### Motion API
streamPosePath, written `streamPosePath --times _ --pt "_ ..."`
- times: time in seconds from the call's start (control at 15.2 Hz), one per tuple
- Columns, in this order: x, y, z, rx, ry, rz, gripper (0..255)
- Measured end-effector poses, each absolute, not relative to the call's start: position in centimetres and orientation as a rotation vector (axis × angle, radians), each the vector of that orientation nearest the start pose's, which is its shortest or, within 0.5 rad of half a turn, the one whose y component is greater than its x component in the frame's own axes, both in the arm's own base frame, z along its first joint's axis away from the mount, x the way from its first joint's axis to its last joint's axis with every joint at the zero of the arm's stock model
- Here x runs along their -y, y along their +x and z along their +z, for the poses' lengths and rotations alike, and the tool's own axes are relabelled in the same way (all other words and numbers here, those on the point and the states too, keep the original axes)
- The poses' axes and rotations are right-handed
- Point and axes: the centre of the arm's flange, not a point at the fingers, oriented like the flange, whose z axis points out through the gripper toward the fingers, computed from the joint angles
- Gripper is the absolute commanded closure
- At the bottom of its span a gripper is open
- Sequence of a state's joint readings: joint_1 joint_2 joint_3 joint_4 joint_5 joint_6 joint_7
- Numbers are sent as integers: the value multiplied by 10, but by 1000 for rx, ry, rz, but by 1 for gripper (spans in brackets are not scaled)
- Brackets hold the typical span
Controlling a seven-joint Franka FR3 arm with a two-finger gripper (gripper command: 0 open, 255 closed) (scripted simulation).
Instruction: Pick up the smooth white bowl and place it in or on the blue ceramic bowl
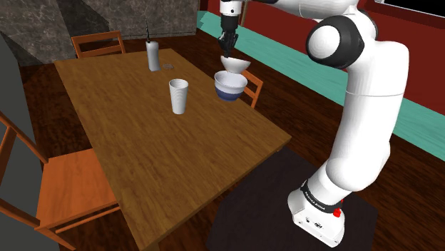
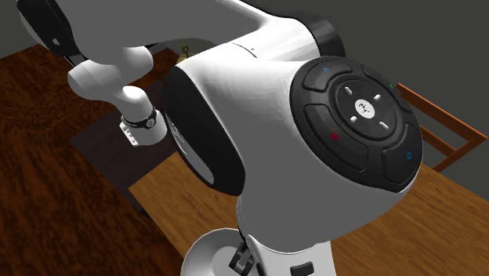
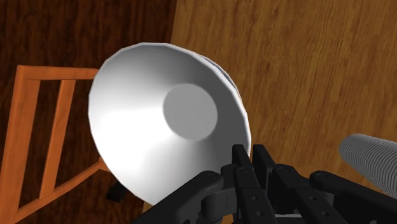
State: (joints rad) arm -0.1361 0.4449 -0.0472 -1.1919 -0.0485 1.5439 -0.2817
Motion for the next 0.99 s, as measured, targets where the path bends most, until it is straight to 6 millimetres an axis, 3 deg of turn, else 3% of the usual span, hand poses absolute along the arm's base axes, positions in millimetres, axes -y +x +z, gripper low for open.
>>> streamPosePath --times 0.79,0.99 --pt "122 667 463 164 -3179 169 255" --pt "122 666 459 164 -3179 168 255"
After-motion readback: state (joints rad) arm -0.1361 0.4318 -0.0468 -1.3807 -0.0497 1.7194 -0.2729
